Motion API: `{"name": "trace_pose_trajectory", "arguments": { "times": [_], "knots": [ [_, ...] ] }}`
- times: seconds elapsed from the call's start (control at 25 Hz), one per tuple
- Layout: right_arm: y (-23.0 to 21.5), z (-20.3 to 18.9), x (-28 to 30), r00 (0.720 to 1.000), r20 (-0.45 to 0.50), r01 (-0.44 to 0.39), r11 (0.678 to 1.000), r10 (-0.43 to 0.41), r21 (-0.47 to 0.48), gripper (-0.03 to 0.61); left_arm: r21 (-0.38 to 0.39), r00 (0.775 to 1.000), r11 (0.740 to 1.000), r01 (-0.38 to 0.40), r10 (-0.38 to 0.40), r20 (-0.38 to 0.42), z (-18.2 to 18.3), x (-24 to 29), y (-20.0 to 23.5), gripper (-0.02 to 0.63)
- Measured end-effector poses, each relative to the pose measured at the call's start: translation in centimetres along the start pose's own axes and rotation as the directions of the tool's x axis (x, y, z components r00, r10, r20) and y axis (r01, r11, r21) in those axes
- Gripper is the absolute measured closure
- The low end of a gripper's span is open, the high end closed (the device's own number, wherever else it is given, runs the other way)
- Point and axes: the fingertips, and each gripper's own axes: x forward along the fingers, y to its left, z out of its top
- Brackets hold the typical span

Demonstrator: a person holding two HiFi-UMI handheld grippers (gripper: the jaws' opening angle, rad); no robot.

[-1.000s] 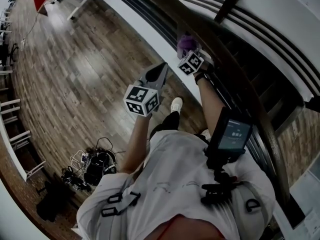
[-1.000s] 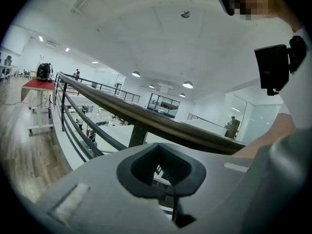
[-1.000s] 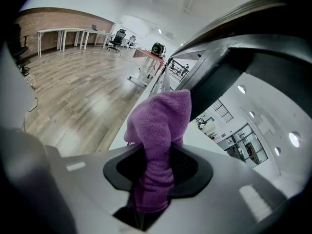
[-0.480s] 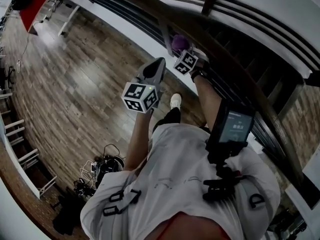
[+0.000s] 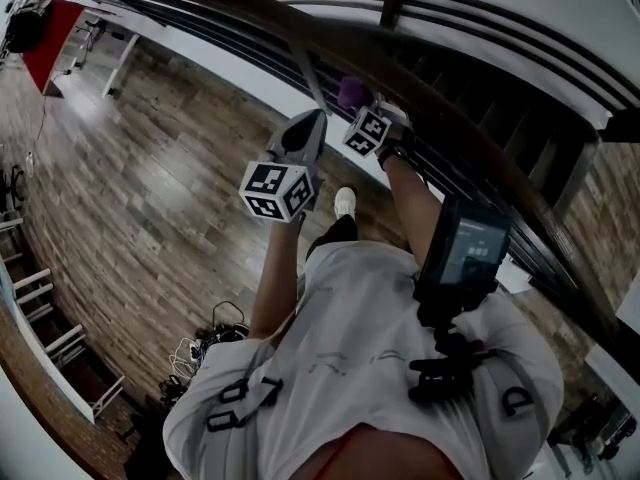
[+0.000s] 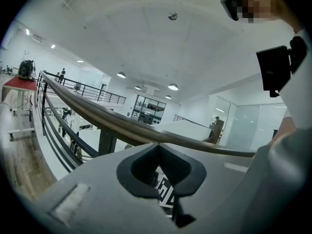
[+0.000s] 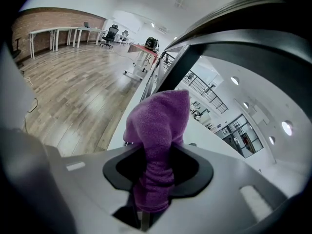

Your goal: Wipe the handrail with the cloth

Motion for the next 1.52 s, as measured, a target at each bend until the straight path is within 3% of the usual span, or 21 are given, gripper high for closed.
{"name": "trace_pose_trajectory", "arguments": {
  "times": [0.96,1.08,1.52],
  "knots": [
    [0.4,-12.1,-7.3,0.998,-0.064,0.032,0.985,-0.021,0.168,0.418,0.044,0.981,0.982,0.185,-0.183,-0.058,-1.9,3.5,-11.4,0.614],
    [0.5,-13.9,-8.2,0.998,-0.070,0.005,0.976,0.011,0.216,0.407,0.057,0.976,0.976,0.209,-0.204,-0.079,-2.4,3.9,-12.9,0.614],
    [0.7,-19.1,-11.5,0.998,-0.067,0.030,0.976,-0.016,0.218,0.403,0.101,0.939,0.940,0.327,-0.311,-0.148,-4.1,6.1,-20.2,0.614]
  ]
}}
